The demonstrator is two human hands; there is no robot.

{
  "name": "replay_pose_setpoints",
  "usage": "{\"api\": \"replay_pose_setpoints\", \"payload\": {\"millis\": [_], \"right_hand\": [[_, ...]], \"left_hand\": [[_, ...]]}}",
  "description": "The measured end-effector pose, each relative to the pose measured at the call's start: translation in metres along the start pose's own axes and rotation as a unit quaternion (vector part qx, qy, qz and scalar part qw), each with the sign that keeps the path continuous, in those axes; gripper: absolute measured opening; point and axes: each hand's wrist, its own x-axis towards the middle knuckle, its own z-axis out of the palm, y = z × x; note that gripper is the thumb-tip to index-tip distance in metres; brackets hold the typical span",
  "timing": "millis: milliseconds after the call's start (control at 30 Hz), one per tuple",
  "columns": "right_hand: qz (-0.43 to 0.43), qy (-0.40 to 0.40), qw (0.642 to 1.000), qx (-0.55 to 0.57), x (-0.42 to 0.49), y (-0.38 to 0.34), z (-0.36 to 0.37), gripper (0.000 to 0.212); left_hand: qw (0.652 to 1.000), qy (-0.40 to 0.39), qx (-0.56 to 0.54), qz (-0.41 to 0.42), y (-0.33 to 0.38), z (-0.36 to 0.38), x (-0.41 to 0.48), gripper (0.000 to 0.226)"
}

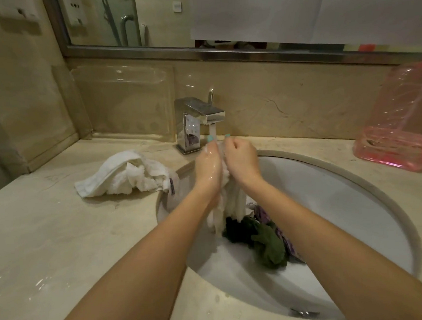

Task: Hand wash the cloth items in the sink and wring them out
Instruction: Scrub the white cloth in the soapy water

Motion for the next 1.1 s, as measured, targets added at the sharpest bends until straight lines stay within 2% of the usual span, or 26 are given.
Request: {"api": "replay_pose_setpoints", "payload": {"millis": [100,267,333,467,533,600,667,767,800,933,1000,1100], "right_hand": [[0.061,0.069,0.992,0.084,0.001,0.003,-0.002,0.041],[-0.011,-0.007,0.998,0.06,-0.03,-0.013,0.018,0.043],[-0.001,0.004,0.999,0.05,-0.022,-0.016,0.02,0.038],[0.123,0.064,0.986,0.097,0.003,-0.003,0.006,0.032],[0.197,0.033,0.968,0.152,0.011,0.01,-0.001,0.033],[0.225,0.0,0.958,0.178,0.01,0.016,-0.005,0.032],[0.187,0.007,0.97,0.158,0.003,0.01,-0.003,0.035],[0.031,-0.002,0.998,0.061,-0.016,-0.006,0.01,0.043],[0.011,-0.012,0.999,0.044,-0.019,-0.008,0.013,0.044],[0.053,0.022,0.998,0.03,0.007,0.012,-0.002,0.042],[0.066,0.041,0.997,-0.019,0.018,0.025,-0.019,0.041],[0.05,0.032,0.994,-0.088,0.021,0.042,-0.036,0.043]], "left_hand": [[0.999,-0.006,0.038,0.035,0.003,0.01,-0.011,0.042],[0.991,0.058,0.103,0.059,0.009,-0.022,0.012,0.044],[0.99,0.07,0.107,0.067,0.008,-0.021,0.012,0.045],[0.991,0.032,0.11,0.073,0.011,0.0,-0.006,0.045],[0.99,-0.004,0.116,0.08,0.01,0.007,-0.014,0.044],[0.988,-0.037,0.12,0.089,0.013,0.01,-0.021,0.045],[0.989,-0.009,0.118,0.084,0.014,0.005,-0.011,0.044],[0.992,0.066,0.096,0.051,0.012,-0.013,0.016,0.042],[0.991,0.071,0.104,0.036,0.011,-0.017,0.019,0.041],[0.995,-0.022,0.09,0.027,0.014,-0.003,-0.004,0.04],[0.996,-0.072,0.051,0.031,0.019,0.009,-0.012,0.037],[0.996,-0.086,-0.011,0.009,0.021,0.005,-0.005,0.025]]}}
